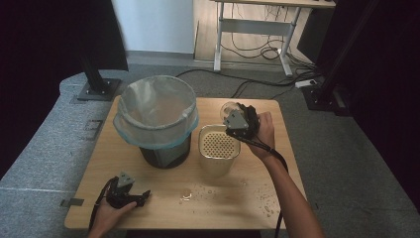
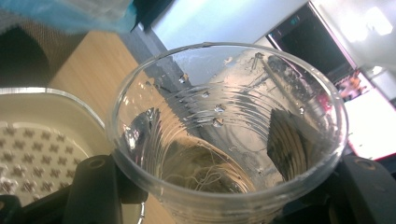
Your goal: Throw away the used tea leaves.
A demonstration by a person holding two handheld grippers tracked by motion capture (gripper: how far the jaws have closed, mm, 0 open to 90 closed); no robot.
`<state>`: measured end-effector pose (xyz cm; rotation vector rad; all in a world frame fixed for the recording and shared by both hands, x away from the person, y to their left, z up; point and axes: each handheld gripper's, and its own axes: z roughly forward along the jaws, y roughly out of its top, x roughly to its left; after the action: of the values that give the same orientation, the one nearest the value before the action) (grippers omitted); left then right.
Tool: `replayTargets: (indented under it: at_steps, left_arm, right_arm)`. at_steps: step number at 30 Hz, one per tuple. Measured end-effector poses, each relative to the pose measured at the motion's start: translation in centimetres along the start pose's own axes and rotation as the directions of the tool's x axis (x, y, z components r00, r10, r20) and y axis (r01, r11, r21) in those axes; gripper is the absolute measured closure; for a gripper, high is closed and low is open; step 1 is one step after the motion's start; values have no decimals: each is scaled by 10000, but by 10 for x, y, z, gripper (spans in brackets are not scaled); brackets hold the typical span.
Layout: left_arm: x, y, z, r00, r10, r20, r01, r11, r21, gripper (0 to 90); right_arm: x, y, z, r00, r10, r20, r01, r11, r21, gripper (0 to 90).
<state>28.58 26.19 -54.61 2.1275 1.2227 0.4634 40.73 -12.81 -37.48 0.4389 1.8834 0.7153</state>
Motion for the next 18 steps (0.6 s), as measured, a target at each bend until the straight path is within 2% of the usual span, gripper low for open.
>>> replayTargets:
  at_steps: [1,2,3,5,7,8,9,10,11,12,14,15,16,17,18]
  left_arm:
    - [0,0,0,10000,1,5,-1,10000,-5,100]
    - [0,0,0,10000,1,9,-1,10000,-9,100]
    - [0,0,0,10000,8,14,-8,10000,-12,100]
    - [0,0,0,10000,40,24,-40,10000,8,99]
    - [0,0,0,10000,43,24,-43,10000,24,99]
    - [0,0,0,10000,43,24,-43,10000,24,99]
    - [0,0,0,10000,55,26,-55,10000,33,99]
    - [0,0,0,10000,60,26,-60,10000,36,99]
    - [0,0,0,10000,63,32,-63,10000,37,99]
    - [0,0,0,10000,63,32,-63,10000,37,99]
    - [0,0,0,10000,67,33,-67,10000,43,99]
    - [1,0,0,10000,69,32,-70,10000,36,98]
    - [1,0,0,10000,68,35,-68,10000,40,98]
    - [1,0,0,10000,72,32,-72,10000,43,98]
    - [1,0,0,10000,73,33,-73,10000,44,98]
  right_arm:
    - [5,2,1,9978,-659,84,658,9978,119,353]
    - [5,2,1,9978,-659,84,658,9978,119,353]
    - [10,4,2,9897,-1417,224,1411,9897,259,352]
    - [13,5,4,9776,-2072,362,2059,9779,358,353]
    - [15,6,5,9609,-2718,538,2691,9617,522,354]
    - [15,6,5,9609,-2718,538,2691,9617,522,354]
    - [16,6,6,9528,-2979,591,2946,9539,580,354]
    - [19,7,8,9304,-3605,658,3555,9316,759,355]
    - [21,7,9,9196,-3867,685,3806,9206,876,355]
    - [21,7,9,9196,-3867,685,3806,9206,876,355]
    - [23,7,10,8830,-4624,805,4533,8846,1093,357]
    - [26,5,11,8367,-5407,873,5287,8390,1286,360]
    - [27,5,12,8088,-5813,889,5679,8114,1384,361]
    - [28,5,12,7772,-6229,891,6071,7796,1541,362]
    - [30,3,12,7656,-6375,859,6200,7669,1661,364]
